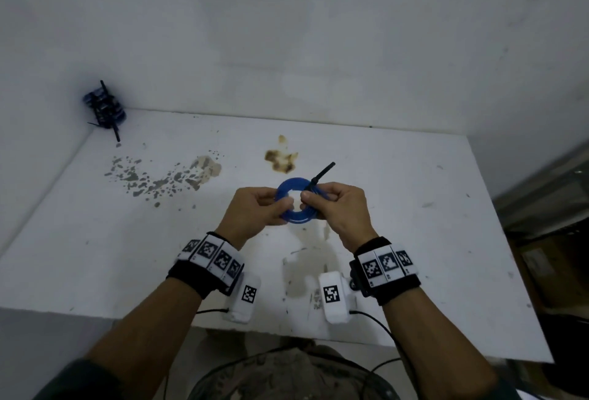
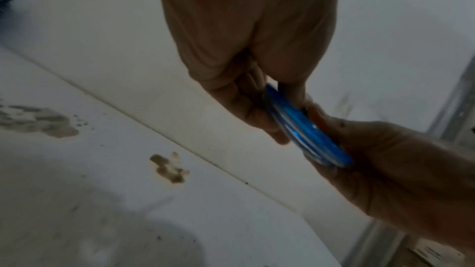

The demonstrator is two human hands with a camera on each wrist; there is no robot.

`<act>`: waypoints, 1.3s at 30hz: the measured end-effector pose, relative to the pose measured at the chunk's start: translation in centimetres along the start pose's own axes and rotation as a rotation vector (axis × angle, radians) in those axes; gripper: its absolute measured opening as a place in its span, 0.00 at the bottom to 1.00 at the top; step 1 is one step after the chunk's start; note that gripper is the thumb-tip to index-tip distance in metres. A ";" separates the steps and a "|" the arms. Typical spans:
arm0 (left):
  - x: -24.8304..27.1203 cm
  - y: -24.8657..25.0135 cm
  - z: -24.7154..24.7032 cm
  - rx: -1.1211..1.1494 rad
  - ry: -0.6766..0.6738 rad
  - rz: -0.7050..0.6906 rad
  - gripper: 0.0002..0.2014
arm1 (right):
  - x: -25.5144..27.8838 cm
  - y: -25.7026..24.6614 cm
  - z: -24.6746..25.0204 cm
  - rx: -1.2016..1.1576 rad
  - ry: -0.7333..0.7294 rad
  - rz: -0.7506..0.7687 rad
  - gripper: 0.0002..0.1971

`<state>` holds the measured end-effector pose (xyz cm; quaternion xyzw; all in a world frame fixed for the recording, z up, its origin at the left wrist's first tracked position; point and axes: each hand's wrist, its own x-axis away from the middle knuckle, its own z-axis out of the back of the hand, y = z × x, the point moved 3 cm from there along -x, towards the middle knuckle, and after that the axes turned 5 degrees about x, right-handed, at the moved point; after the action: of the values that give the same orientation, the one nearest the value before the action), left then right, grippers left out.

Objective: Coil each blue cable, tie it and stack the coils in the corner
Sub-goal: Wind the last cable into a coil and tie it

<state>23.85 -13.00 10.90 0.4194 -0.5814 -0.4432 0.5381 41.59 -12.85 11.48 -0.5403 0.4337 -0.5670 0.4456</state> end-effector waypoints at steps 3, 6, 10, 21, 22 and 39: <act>0.1 -0.7 -0.1 0.109 -0.028 0.058 0.11 | -0.3 0.3 0.0 -0.032 0.099 -0.001 0.09; -0.4 -0.7 -0.2 0.090 -0.009 0.006 0.09 | -0.2 0.8 -0.6 0.030 0.202 0.043 0.06; -1.1 -0.4 0.3 0.011 -0.041 0.004 0.07 | -0.1 1.3 -0.9 -0.005 0.239 0.033 0.07; -4.1 1.4 -0.5 -0.091 -0.045 -0.004 0.08 | -1.3 1.3 -0.7 0.265 0.177 0.033 0.21; -4.4 1.4 -0.2 -0.136 -0.060 0.008 0.10 | -1.5 0.9 -0.1 0.417 0.206 0.119 0.25; -5.3 4.2 0.7 -0.312 -0.441 0.079 0.10 | -3.3 -2.9 0.3 0.786 -0.656 0.260 0.14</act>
<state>23.47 -6.79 13.58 0.2016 -0.6251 -0.5868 0.4736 41.88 -8.99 13.59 -0.4231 0.0897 -0.4281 0.7935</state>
